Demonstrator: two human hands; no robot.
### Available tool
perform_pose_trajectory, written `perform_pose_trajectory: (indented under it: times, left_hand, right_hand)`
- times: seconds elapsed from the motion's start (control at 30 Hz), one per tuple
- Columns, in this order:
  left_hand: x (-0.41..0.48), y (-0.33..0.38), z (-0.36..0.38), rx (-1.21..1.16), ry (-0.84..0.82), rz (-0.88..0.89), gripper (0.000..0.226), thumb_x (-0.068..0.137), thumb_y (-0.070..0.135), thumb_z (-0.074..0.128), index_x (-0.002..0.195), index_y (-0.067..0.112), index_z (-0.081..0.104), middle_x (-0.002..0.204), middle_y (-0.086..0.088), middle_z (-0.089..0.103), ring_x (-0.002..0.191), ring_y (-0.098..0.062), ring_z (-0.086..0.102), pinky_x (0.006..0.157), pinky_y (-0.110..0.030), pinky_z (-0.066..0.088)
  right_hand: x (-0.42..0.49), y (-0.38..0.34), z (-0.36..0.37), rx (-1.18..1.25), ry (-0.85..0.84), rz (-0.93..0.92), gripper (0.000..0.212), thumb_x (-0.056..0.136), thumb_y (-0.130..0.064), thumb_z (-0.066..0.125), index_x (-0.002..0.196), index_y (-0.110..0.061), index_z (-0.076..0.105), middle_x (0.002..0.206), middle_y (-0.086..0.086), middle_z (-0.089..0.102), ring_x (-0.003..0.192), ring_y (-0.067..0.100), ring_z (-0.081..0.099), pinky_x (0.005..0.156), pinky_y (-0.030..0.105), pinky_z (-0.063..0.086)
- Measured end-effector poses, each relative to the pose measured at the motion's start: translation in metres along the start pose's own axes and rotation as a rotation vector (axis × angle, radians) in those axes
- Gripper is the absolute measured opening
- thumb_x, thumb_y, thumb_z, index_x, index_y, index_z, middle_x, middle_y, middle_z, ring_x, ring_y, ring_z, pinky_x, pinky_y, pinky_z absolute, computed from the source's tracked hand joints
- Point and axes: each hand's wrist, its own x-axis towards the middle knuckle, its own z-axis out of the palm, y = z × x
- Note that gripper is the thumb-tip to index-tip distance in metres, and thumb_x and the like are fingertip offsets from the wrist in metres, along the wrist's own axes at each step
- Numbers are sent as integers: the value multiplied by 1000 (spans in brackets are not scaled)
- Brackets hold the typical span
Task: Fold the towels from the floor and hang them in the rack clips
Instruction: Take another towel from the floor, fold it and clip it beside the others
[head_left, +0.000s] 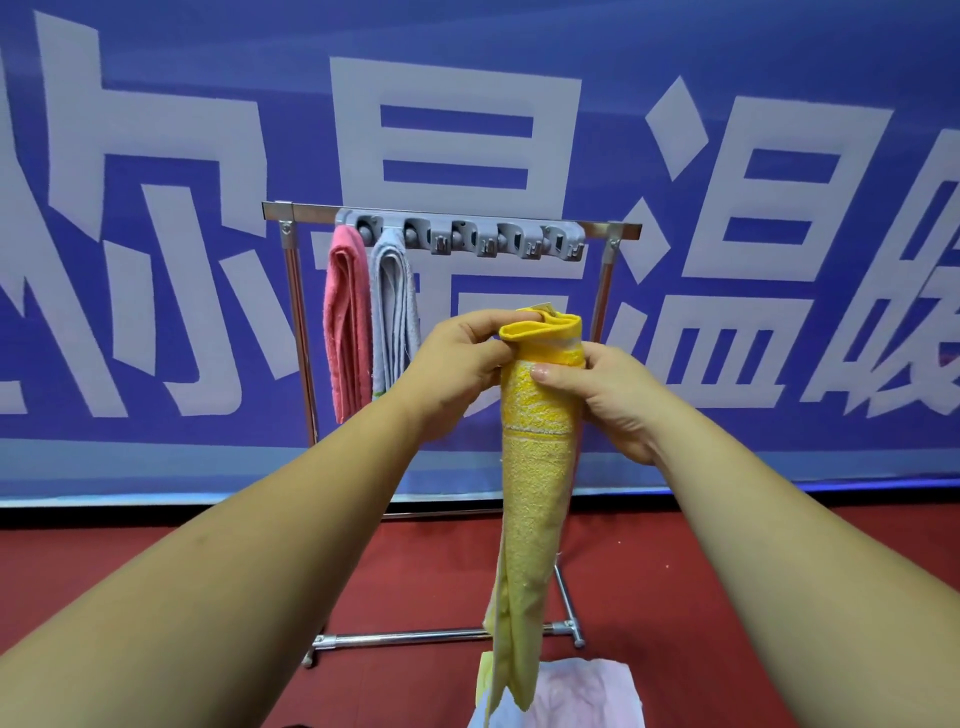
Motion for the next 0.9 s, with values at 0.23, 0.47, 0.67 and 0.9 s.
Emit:
perform_pose_trajectory:
  times: [0.23, 0.47, 0.67, 0.9]
  left_hand:
    - [2, 3, -5, -80, 7, 5, 37, 98, -13, 49, 112, 8, 76, 115, -6, 78, 101, -18, 69, 85, -27, 57]
    - [1, -3, -2, 36, -6, -50, 27, 100, -7, 56, 102, 11, 77, 96, -6, 77, 89, -19, 70, 81, -30, 55]
    - [4, -9, -6, 112, -12, -87, 26, 100, -7, 55, 115, 1, 76, 112, -18, 76, 97, -21, 69, 87, -33, 56]
    - [2, -15, -10, 213, -40, -104, 25, 100, -7, 56, 114, -2, 76, 109, -15, 79, 98, -16, 71, 91, -30, 54]
  right_hand:
    - [5, -13, 7, -187, 72, -60, 24, 94, -36, 80, 111, -19, 78, 107, 3, 82, 103, 22, 79, 102, 54, 59]
    - [4, -26, 2, -158, 142, -169, 44, 93, -22, 81, 130, -38, 62, 124, 5, 71, 111, 20, 73, 92, 39, 62]
    - [-4, -51, -10, -748, -23, -168, 15, 95, -25, 78, 109, -26, 72, 91, -8, 67, 82, 9, 63, 71, 17, 49]
    - [1, -66, -12, -1409, -147, -144, 12, 101, -40, 66, 98, -28, 68, 91, -3, 65, 88, 18, 63, 81, 44, 58]
